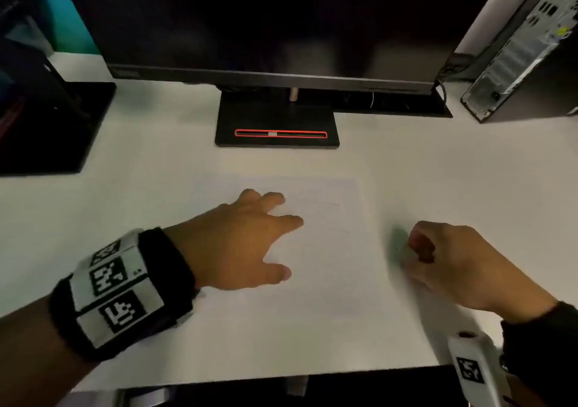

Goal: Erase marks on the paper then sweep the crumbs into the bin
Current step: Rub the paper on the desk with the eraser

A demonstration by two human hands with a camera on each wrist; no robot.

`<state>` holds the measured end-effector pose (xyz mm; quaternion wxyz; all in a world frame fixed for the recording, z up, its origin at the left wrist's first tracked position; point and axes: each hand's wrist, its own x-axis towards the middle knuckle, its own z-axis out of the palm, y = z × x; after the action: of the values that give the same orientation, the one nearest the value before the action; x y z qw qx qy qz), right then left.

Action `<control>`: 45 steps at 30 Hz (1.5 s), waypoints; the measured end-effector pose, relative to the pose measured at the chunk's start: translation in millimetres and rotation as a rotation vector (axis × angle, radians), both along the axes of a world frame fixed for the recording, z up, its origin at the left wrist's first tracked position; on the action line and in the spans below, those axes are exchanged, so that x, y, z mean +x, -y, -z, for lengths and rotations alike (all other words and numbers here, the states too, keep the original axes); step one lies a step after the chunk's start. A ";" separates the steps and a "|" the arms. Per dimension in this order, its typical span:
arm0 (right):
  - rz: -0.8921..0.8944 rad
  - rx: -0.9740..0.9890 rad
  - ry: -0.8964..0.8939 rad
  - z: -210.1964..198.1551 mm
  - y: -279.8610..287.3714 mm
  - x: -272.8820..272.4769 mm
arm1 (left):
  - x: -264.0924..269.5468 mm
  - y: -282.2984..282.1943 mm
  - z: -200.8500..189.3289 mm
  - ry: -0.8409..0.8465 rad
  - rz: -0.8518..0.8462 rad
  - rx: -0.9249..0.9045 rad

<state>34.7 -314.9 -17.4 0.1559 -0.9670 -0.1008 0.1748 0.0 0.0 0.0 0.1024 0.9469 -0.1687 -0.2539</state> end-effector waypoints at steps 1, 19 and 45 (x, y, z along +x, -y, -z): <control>-0.005 0.026 0.005 0.7 0.3 1.1 | 4.8 3.2 3.0 -0.034 0.015 0.032; -0.326 0.226 -0.118 -0.3 -37.5 8.6 | -0.4 39.5 20.3 -0.107 -0.080 0.141; -0.442 -0.023 -0.065 10.6 -41.8 -18.0 | 3.6 50.6 27.8 -0.151 0.010 0.222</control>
<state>16.7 -273.0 -28.0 0.1058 -0.9169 -0.3032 0.2371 3.6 -50.6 -27.8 0.0083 0.9297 -0.1362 -0.3421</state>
